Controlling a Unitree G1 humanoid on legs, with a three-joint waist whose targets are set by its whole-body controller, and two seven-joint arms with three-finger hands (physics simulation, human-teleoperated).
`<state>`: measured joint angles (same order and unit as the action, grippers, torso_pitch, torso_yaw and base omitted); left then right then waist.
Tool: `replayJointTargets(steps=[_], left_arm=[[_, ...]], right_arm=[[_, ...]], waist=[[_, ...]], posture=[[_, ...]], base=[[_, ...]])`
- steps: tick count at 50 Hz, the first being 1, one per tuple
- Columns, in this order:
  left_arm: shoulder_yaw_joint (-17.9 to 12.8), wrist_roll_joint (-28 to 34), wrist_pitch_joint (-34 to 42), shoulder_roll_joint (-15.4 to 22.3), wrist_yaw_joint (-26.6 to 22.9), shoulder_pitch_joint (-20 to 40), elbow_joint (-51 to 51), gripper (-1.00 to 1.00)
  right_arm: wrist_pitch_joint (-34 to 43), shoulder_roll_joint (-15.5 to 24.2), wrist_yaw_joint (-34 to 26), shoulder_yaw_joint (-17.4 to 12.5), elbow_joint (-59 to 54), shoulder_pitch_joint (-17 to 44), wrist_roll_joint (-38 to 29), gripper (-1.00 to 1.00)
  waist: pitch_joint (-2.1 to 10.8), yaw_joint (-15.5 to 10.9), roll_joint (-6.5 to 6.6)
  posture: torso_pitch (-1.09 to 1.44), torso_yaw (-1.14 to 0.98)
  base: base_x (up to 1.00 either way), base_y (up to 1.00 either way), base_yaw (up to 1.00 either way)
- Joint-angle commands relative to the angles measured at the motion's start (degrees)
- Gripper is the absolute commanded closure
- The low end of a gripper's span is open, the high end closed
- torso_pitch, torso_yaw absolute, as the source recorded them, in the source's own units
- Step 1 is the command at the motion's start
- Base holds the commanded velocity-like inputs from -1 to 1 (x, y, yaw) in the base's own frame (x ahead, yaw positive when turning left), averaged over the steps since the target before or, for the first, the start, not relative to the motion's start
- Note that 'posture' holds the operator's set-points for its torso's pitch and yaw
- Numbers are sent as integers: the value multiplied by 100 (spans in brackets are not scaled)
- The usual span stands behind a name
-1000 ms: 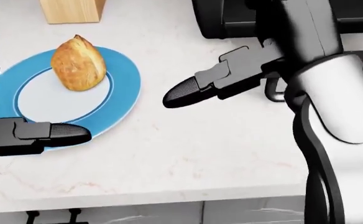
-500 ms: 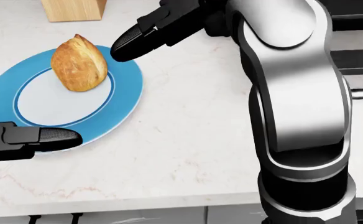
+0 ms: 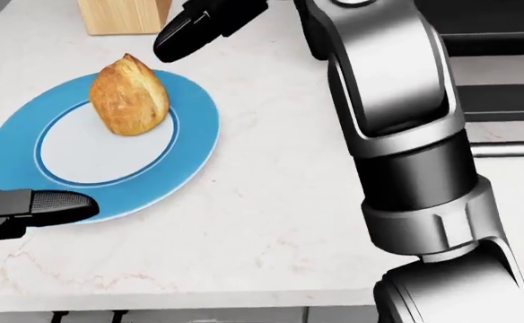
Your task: Place the bread on the rack of the toaster oven.
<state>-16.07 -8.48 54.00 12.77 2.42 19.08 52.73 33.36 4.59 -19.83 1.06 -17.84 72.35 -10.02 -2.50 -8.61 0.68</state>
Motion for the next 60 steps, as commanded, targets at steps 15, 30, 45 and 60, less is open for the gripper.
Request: replayJointTargets(steps=[15,30,45,60], left_arm=[[-176,-78,-116,89,20,98,152,-100],[-112,-10,-257,83,11,-3,114,-100],[21,225,-442,9,-59,-44,-3,-100],[5,326,-389,37,-123,50,26,-100]], right_arm=[[-295,-99,-387,-4,-156,251,-487,-100],[-1091,-32,-515,-44,-1782,646,-752,-100],[-1162,253,-824,-58,-2348,612,-1321,-100],[-829,365,-1209,-66,-1805,192,-1652,-100]], waist=[[211,-636,104],[293,-1241,199],[371,-1768,202],[424,-2067,165]], posture=[[0,31],[0,38],[0,45],[0,46]], base=[[0,0,0],[0,0,0],[0,0,0],[0,0,0]])
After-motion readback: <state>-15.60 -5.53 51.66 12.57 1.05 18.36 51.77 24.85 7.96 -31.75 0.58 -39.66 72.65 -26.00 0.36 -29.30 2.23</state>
